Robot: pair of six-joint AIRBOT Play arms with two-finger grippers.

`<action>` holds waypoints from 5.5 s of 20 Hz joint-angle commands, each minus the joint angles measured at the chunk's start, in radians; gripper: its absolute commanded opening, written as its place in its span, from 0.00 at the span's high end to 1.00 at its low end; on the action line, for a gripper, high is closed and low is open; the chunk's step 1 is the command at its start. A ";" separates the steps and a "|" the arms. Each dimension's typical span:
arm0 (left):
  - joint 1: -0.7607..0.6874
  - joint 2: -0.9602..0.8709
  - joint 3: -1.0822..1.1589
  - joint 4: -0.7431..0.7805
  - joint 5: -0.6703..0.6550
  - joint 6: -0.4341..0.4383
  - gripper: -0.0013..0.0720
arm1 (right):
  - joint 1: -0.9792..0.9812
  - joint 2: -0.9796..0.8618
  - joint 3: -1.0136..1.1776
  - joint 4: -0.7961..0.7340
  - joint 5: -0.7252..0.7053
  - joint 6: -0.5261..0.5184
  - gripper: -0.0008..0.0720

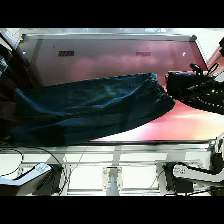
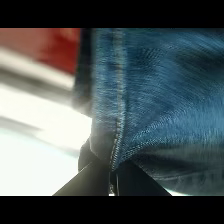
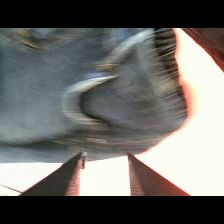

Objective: Fold the clothes and pants, and hang the long-sleeved shirts on hangers.

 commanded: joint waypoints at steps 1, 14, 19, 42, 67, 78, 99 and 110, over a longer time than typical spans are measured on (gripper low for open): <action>0.005 0.035 0.185 0.154 0.056 -0.367 0.95 | 0.001 0.000 0.000 -0.093 0.026 -0.096 0.51; -0.094 0.035 0.217 0.137 0.034 -0.307 0.95 | 0.063 -0.142 -0.138 0.218 0.071 -0.452 0.51; -0.094 0.035 0.216 0.137 0.021 -0.306 0.95 | 0.159 -0.222 -0.137 0.153 -0.006 -0.462 0.51; -0.094 0.035 0.216 0.137 0.021 -0.303 0.95 | 0.105 -0.300 0.065 0.079 0.105 -0.431 0.52; -0.094 -0.002 0.209 0.138 -0.002 -0.288 0.95 | 0.055 -0.316 -0.093 0.032 0.203 -0.425 0.57; -0.094 -0.002 0.209 0.137 -0.007 -0.277 0.95 | 0.003 -0.278 -0.034 0.025 0.162 -0.409 0.57; -0.094 -0.002 0.209 0.137 -0.008 -0.277 0.95 | 0.079 -0.277 0.032 0.034 0.144 -0.446 0.57; -0.094 -0.002 0.209 0.137 -0.010 -0.277 0.95 | 0.089 -0.279 0.053 0.068 0.161 -0.454 0.57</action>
